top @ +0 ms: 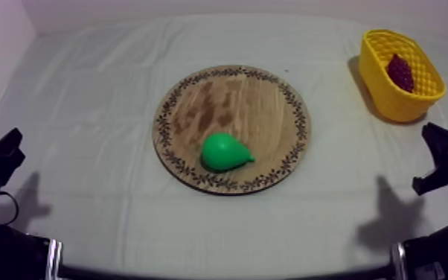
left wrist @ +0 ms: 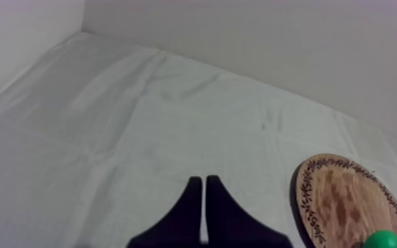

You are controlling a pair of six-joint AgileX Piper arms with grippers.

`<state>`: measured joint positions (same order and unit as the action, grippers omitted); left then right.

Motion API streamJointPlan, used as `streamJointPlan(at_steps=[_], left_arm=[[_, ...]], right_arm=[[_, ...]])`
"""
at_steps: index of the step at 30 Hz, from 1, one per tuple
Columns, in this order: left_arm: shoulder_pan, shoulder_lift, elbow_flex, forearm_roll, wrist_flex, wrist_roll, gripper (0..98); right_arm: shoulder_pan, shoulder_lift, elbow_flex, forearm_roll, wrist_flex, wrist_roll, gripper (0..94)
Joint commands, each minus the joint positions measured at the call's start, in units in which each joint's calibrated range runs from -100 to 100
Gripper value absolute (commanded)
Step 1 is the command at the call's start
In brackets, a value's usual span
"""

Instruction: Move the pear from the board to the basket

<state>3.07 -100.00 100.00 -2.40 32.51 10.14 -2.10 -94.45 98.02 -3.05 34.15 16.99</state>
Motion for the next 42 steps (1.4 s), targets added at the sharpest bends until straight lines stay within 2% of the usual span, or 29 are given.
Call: streamJointPlan(at_steps=[1, 6, 12, 15, 27, 36, 42], left_arm=[[0.01, 0.00, 0.00, -0.02, -0.01, -0.01, 0.1], [0.01, 0.00, 0.00, -0.02, -0.01, -0.01, 0.1], [0.01, 0.00, 0.00, -0.02, -0.01, -0.01, 0.1], [0.01, 0.00, 0.00, -0.02, -0.01, -0.01, 0.1], [0.01, 0.00, 0.00, -0.02, -0.01, -0.01, 0.1], [0.01, 0.00, 0.00, -0.02, -0.01, -0.01, 0.1], [0.01, 0.00, 0.00, -0.02, -0.01, -0.01, 0.1]], right_arm=[[-0.41, 1.63, -2.26, 0.10, -0.72, 1.76, 0.4], [-2.05, 9.96, -13.08, -0.41, 1.40, 4.82, 0.4], [-4.45, 22.94, -30.29, -2.76, 8.24, 10.39, 0.4], [-6.28, 29.67, -39.20, -3.03, 12.34, 11.12, 0.4], [-17.54, 54.70, -70.21, 1.98, 33.01, 7.76, 0.4], [-24.86, 69.94, -80.28, 6.51, 42.23, 7.15, 0.4], [-28.61, 78.85, -83.19, 8.57, 47.75, 6.31, 0.4]])
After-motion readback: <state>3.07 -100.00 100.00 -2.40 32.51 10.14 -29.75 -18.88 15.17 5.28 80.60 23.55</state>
